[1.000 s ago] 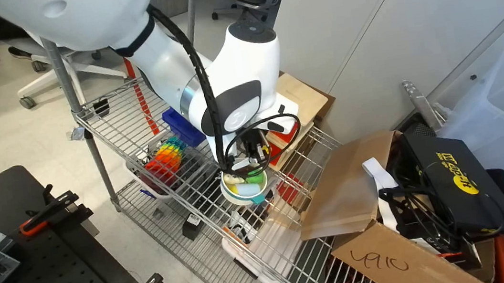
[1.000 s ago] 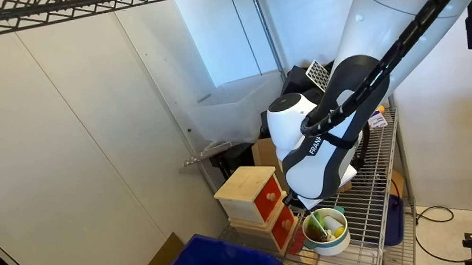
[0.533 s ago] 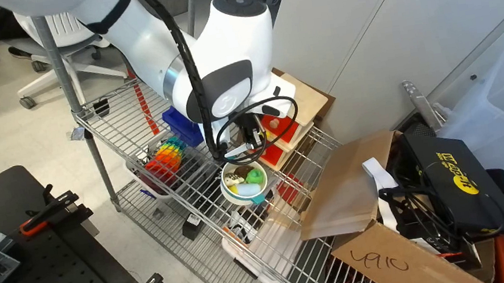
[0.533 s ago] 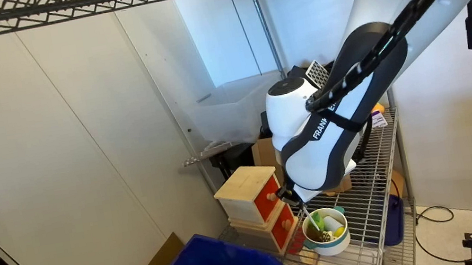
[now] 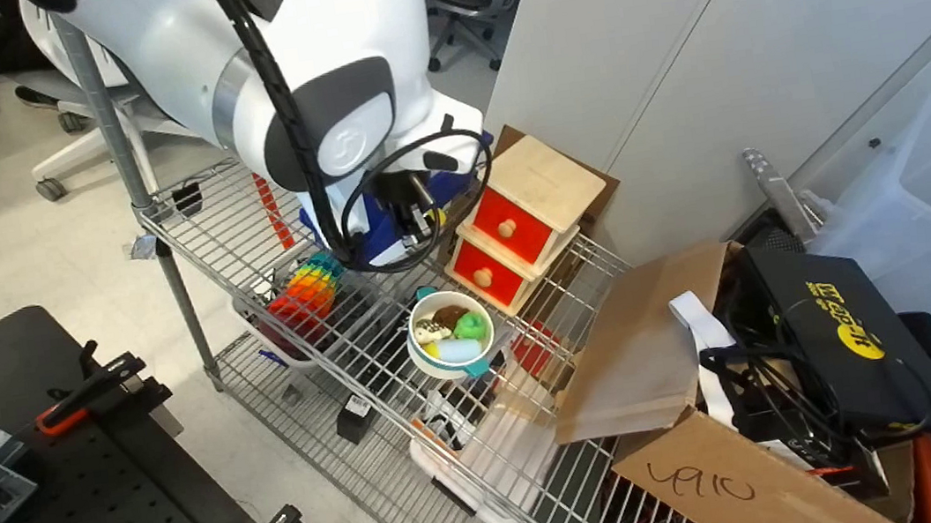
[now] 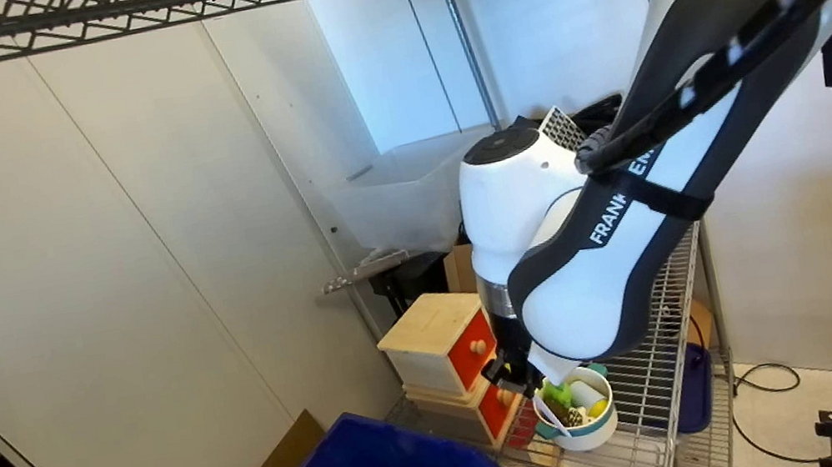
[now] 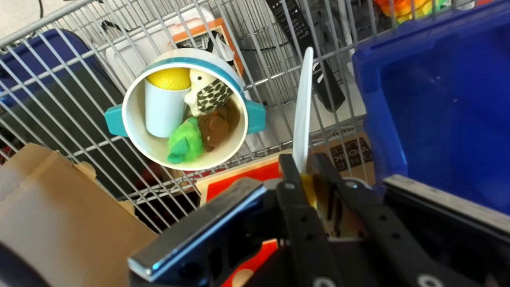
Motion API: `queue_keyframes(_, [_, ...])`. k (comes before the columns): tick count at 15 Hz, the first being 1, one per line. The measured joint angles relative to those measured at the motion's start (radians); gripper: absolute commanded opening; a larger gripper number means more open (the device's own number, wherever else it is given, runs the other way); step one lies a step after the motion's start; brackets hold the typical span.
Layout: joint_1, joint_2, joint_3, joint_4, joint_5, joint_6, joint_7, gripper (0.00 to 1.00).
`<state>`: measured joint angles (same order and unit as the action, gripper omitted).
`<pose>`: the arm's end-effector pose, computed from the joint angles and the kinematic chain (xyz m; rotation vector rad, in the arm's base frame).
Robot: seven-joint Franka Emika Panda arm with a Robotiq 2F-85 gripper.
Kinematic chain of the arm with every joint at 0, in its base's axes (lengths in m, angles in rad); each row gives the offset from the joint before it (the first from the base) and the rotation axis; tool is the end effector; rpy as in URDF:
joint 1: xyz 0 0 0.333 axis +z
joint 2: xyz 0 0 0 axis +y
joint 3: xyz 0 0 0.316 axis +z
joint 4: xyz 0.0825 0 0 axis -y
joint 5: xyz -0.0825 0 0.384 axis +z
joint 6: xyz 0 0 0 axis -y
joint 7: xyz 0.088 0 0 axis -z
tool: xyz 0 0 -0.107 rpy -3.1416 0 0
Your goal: Take the yellow knife and put it in the blue box
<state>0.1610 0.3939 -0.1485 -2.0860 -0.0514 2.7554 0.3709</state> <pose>0.6124 0.0127 0.2642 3.0497 -0.4520 0.4483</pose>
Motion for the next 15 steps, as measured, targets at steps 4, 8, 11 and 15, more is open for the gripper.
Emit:
queue_keyframes(4, [0.032, -0.045, 0.014, -0.048, -0.037, 0.011, 0.0, 0.04])
queue_keyframes(8, [0.031, -0.069, 0.057, -0.072, -0.037, 0.013, -0.024, 0.04])
queue_keyframes(11, [0.031, -0.073, 0.079, -0.072, -0.037, 0.022, -0.043, 0.04])
queue_keyframes(15, [0.031, -0.073, 0.084, -0.066, -0.038, 0.031, -0.048, 0.04])
